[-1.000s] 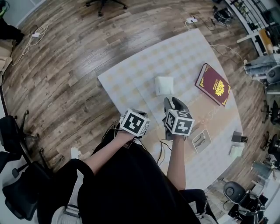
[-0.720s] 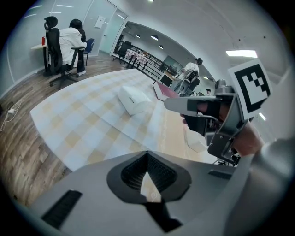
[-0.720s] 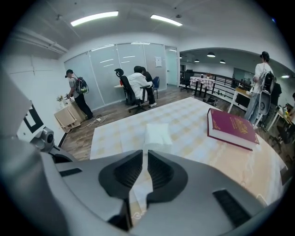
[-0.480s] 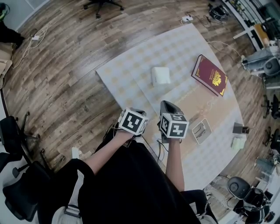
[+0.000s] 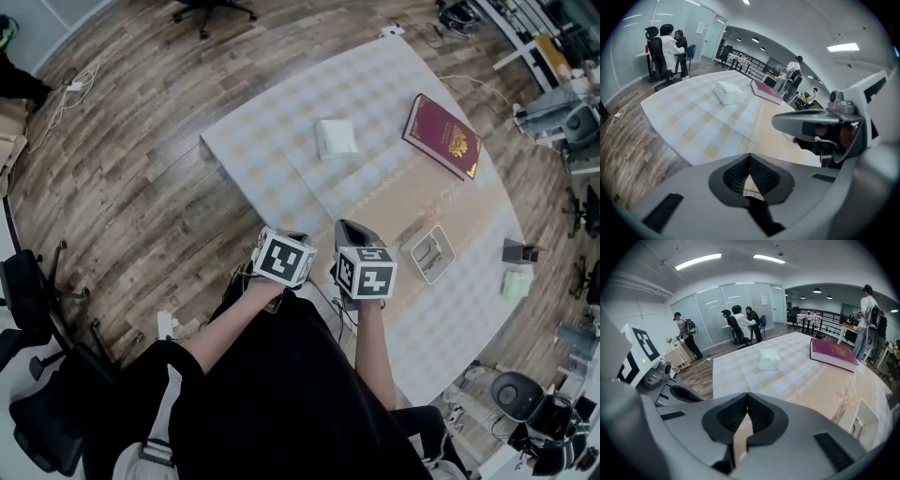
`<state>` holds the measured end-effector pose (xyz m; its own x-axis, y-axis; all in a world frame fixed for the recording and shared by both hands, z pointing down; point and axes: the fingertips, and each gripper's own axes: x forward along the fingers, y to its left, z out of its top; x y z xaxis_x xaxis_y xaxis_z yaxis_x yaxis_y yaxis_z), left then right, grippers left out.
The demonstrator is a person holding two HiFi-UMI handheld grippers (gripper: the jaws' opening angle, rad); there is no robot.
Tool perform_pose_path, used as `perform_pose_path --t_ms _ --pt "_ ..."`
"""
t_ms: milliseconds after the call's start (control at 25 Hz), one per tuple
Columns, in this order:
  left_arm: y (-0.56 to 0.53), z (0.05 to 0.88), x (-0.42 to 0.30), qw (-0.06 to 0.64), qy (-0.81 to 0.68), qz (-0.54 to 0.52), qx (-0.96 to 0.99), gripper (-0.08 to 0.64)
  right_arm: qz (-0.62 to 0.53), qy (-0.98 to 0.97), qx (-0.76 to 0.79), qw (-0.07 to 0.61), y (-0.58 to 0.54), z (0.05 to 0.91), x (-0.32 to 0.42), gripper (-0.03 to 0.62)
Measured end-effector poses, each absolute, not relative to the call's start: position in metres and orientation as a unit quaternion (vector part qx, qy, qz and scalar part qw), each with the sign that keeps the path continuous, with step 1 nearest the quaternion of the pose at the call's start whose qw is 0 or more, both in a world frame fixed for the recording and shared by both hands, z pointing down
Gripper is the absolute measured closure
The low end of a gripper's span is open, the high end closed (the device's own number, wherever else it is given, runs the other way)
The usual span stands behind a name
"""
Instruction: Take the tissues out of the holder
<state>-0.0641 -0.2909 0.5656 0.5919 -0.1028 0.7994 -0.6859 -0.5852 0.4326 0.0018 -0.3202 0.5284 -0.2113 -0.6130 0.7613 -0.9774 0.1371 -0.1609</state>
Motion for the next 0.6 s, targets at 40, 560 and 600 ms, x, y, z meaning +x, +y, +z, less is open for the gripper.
perform_pose_path --t_ms 40,560,600 --pt "-0.285 0.566 -0.062 0.385 -0.245 0.379 0.805 0.56 0.334 -0.703 0.565 0.273 -0.313 0.529 0.003 0.577" --pt "-0.231 0.568 -0.051 0.384 -0.254 0.37 0.807 0.56 0.337 -0.708 0.547 0.293 -0.239 0.538 0.001 0.578" --pt "-0.228 0.568 -0.051 0.383 -0.255 0.371 0.807 0.56 0.337 -0.708 0.546 0.294 -0.235 0.539 0.001 0.578"
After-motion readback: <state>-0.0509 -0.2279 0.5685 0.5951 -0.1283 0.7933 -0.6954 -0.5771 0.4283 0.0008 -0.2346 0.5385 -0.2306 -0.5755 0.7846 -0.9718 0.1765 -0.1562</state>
